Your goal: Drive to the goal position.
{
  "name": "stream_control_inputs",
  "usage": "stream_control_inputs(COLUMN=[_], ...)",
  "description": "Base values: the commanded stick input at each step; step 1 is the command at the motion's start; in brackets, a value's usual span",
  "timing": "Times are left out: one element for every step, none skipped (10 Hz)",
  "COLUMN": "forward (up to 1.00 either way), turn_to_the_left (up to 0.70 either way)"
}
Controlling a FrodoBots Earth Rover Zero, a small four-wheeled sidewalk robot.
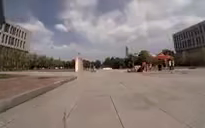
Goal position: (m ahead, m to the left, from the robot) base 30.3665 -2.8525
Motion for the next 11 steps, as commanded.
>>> stream_control_inputs(forward=[1.00, 1.00, 1.00, 1.00, 1.00, 1.00, 1.00, 1.00, 1.00, 1.00, 1.00], turn_to_the_left=[0.02, 0.02, 0.02, 0.02, 0.02, 0.02, 0.02, 0.02, 0.02, 0.02, 0.02])
